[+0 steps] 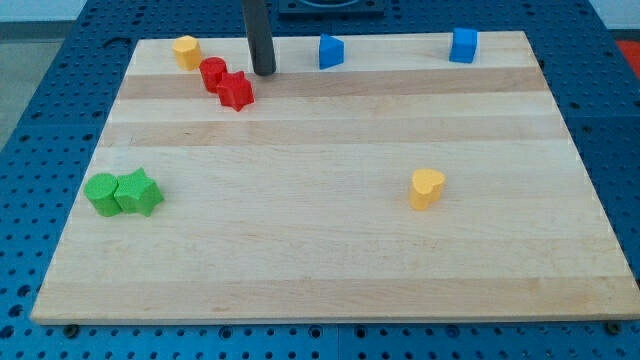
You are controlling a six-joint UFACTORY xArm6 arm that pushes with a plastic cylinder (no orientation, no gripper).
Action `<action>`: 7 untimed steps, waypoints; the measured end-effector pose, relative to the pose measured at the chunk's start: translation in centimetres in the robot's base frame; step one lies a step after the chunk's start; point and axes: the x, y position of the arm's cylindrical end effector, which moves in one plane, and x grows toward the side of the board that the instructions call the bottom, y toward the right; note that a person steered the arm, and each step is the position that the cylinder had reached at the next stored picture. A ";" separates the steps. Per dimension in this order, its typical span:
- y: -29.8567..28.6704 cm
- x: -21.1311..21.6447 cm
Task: Move the red star to the center left
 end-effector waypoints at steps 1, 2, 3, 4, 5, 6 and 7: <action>0.0 1.1; 0.0 3.2; -1.9 5.9; -3.1 7.0; -1.9 6.3; -1.3 3.1; -1.7 1.6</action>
